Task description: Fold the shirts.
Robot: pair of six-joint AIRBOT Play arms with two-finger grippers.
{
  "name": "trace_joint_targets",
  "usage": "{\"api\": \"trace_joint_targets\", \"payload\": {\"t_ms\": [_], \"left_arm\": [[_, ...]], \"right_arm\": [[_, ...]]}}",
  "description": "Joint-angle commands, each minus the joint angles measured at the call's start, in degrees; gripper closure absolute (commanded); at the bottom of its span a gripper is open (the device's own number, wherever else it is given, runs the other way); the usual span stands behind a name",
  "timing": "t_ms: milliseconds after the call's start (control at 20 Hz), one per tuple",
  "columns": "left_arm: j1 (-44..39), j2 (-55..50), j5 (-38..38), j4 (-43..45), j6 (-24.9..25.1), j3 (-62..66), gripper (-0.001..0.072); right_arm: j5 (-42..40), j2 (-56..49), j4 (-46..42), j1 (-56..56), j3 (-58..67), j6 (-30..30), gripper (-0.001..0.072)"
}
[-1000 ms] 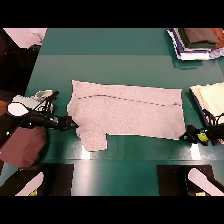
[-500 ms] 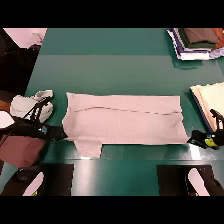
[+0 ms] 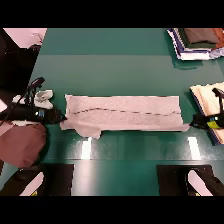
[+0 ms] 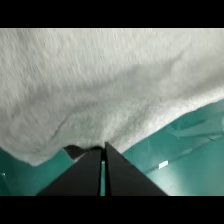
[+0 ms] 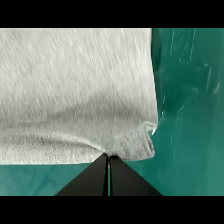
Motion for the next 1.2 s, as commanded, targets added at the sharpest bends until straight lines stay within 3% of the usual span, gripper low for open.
{"api": "trace_joint_targets", "payload": {"t_ms": [0,300,500,550,600,650,700,900,950,1050,1100,1150], "left_arm": [[0.02,-10.43,6.23,0.35,4.20,5.01,0.0686],[0.02,-27.04,11.93,0.33,5.75,15.87,0.0685],[0.02,-30.99,16.00,0.31,7.61,17.81,0.0683],[0.02,-31.10,16.65,0.20,7.56,17.81,0.0681],[0.02,-31.08,17.18,0.15,7.58,17.84,0.0567],[0.02,-31.08,17.38,-0.13,7.23,18.01,0.0273],[0.02,-31.06,16.85,-0.13,6.29,18.56,0.0082],[0.02,-30.88,9.18,-0.04,6.05,23.34,0.0083],[0.02,-30.88,7.15,-0.28,6.08,23.96,0.0112],[0.02,-30.93,4.96,-0.31,6.16,24.13,0.0527],[0.02,-30.97,4.81,-0.28,6.21,24.13,0.0619],[0.02,-30.97,4.92,-0.42,6.19,24.13,0.0653]], "right_arm": [[-2.78,-10.10,-0.02,4.48,8.41,0.37,0.0703],[-3.52,-25.16,1.07,6.47,20.33,0.37,0.0702],[-4.66,-31.63,4.74,6.47,23.74,0.35,0.0697],[-5.77,-33.03,5.86,6.47,24.55,0.35,0.0605],[-6.93,-34.29,7.65,6.36,25.51,0.35,0.0437],[-7.28,-35.52,9.66,5.79,26.84,0.31,0.0311],[-7.08,-36.37,11.96,5.16,28.09,-0.81,0.0308],[-2.03,-35.45,14.93,0.37,29.20,-5.25,0.0308],[-1.20,-34.47,14.93,-1.31,27.76,-6.32,0.0308],[-0.55,-32.37,14.97,-5.29,23.12,-8.76,0.0307],[-0.33,-31.78,15.10,-7.37,20.59,-10.21,0.0299],[-0.02,-31.76,15.19,-9.49,18.36,-11.52,0.0236]]}}
